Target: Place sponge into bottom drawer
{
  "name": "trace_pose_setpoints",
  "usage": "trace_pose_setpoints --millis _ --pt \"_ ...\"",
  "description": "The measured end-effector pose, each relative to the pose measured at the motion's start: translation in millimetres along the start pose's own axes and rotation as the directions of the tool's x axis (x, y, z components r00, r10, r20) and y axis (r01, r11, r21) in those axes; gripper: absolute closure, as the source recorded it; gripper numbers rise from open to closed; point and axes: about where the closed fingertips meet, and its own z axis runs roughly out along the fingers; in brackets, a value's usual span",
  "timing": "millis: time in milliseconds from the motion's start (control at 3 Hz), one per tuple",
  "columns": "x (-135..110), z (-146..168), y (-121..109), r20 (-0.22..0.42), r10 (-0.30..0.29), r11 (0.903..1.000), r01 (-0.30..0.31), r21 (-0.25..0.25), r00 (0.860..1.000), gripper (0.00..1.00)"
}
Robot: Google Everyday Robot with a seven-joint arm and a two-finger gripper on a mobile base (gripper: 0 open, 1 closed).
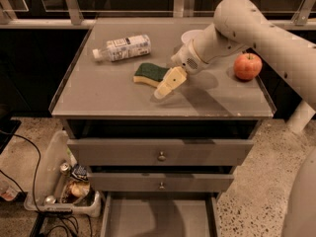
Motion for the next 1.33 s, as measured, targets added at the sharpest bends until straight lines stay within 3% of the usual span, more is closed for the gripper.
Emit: trace_pose_setpoints --millis 333,667,1333 --pt "3.6 8.7 -7.4 -0.021 0.039 0.9992 -0.039 0.013 0.999 0.02" --pt "3.9 9.2 -7.5 -0.022 0.043 0.9990 -0.042 0.013 0.999 0.20" --pt "3.9 9.3 -7.4 -0.022 0.043 0.9990 -0.042 0.012 0.999 0.66"
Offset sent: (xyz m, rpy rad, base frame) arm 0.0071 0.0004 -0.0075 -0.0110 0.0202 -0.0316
